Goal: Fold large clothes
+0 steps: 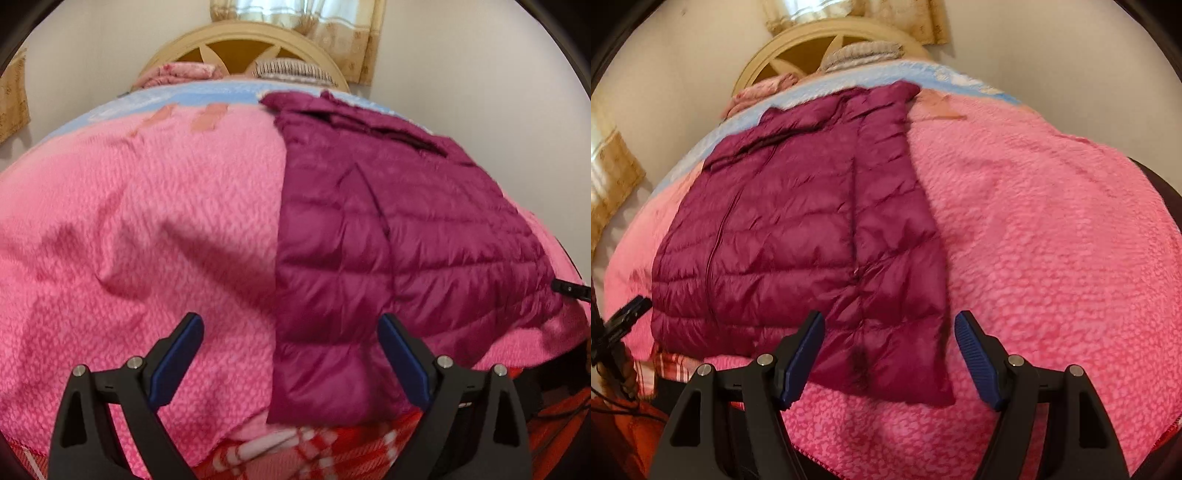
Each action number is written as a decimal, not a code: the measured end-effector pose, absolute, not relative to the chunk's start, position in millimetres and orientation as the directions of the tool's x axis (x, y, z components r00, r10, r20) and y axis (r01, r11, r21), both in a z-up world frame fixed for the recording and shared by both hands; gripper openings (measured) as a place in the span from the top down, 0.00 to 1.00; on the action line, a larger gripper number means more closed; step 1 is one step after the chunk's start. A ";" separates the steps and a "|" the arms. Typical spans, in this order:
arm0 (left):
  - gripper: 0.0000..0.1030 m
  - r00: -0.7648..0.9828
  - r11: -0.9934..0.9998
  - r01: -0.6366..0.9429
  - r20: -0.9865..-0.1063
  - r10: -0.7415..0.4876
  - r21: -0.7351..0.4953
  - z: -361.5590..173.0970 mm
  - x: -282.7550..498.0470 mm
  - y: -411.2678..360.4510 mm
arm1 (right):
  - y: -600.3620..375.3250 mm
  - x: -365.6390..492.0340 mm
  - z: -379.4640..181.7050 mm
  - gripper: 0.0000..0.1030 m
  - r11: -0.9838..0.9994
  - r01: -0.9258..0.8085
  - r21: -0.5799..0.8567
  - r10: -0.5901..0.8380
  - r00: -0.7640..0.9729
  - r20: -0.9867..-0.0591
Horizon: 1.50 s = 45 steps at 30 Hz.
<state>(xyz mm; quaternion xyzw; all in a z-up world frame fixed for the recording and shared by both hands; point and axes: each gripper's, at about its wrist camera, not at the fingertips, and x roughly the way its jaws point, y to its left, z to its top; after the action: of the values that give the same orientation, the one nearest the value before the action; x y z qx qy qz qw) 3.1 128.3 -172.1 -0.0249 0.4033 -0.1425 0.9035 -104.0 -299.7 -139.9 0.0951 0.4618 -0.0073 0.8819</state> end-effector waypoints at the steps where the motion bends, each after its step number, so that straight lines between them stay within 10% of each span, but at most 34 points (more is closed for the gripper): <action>1: 0.06 0.620 0.952 0.248 -0.726 -0.299 -0.180 -175.9 1.9 129.1 | -298.5 -103.9 -142.6 0.38 0.983 0.100 0.157 0.075 0.559 -0.826; 15: 0.07 0.472 0.881 0.295 -0.745 -0.472 -0.371 -216.8 10.9 112.6 | -281.6 -89.5 -150.0 0.42 1.000 0.002 -0.004 -0.004 0.551 -0.834; 16: 0.16 0.468 0.872 0.297 -0.737 -0.488 -0.389 -216.7 9.8 113.8 | -280.8 -90.0 -150.2 0.46 1.000 -0.007 -0.023 -0.015 0.554 -0.832; 18: 0.45 0.433 0.827 0.323 -0.705 -0.561 -0.460 -215.3 10.1 116.5 | -284.7 -90.9 -153.7 0.97 1.000 -0.007 -0.002 0.002 0.533 -0.846; 20: 0.73 0.415 0.801 0.340 -0.685 -0.598 -0.493 -212.1 9.1 115.3 | -294.7 -95.6 -155.6 0.98 0.997 0.021 0.076 0.053 0.535 -0.843; 23: 0.84 0.419 0.780 0.381 -0.660 -0.624 -0.496 -202.2 4.2 111.3 | -298.5 -103.3 -146.2 0.98 0.992 0.008 0.125 0.099 0.556 -0.825; 45: 0.85 0.500 0.609 0.692 -0.352 -0.791 -0.387 -78.6 -33.9 134.5 | -341.9 -156.5 -52.5 0.99 0.877 -0.097 0.471 0.392 0.711 -0.584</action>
<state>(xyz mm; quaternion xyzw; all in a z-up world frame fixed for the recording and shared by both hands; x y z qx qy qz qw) -33.9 134.5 -78.6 -0.0976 0.2534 -0.4311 0.8605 -156.5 -341.9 -52.5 0.2081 0.3553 0.1356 0.9012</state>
